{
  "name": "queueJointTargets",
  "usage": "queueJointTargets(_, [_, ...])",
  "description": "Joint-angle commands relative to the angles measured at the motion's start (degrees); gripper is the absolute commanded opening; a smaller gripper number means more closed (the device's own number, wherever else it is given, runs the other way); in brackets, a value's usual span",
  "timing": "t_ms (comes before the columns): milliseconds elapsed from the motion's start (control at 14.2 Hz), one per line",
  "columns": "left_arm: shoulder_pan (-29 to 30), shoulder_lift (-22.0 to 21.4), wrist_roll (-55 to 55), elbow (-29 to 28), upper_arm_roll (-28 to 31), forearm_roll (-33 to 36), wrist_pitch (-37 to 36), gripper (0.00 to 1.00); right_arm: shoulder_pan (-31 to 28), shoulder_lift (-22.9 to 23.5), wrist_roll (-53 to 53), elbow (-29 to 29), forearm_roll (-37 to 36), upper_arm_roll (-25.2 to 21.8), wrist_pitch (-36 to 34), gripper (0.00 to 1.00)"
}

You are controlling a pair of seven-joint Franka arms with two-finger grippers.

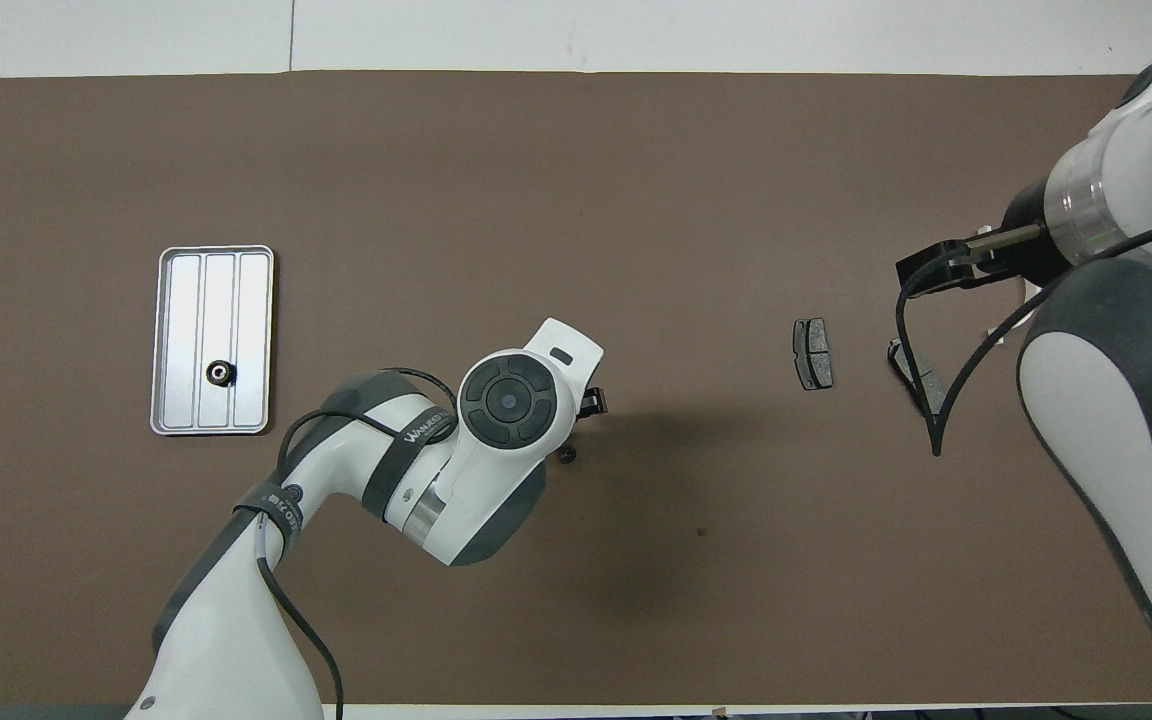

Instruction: Pick bearing gear from pile to tray

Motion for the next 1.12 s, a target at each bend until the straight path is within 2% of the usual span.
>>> queueJointTargets(0, [-3.0, -1.5, -0.9, -2.2, 1.1, -0.3, 0.3, 1.0, 0.4, -4.2, 1.3, -3.9, 1.1, -1.5, -1.1, 1.0])
queueJointTargets(211, [-3.8, -2.0, -1.0, -4.5, 1.1, -0.3, 1.5, 1.0, 0.8, -6.3, 1.8, -3.9, 1.0, -2.5, -3.7, 1.0])
queueJointTargets(491, [-3.8, -2.5, -0.9, -6.6, 1.0, -0.3, 2.5, 1.0, 0.0, -6.8, 2.1, -3.7, 1.4, -2.5, -5.3, 1.0])
queueJointTargets(1053, [-5.9, -2.3, -2.3, -6.1, 1.1, 0.0, 5.6, 1.0, -0.5, -6.6, 4.0, -3.8, 3.6, -2.9, -5.0, 1.0])
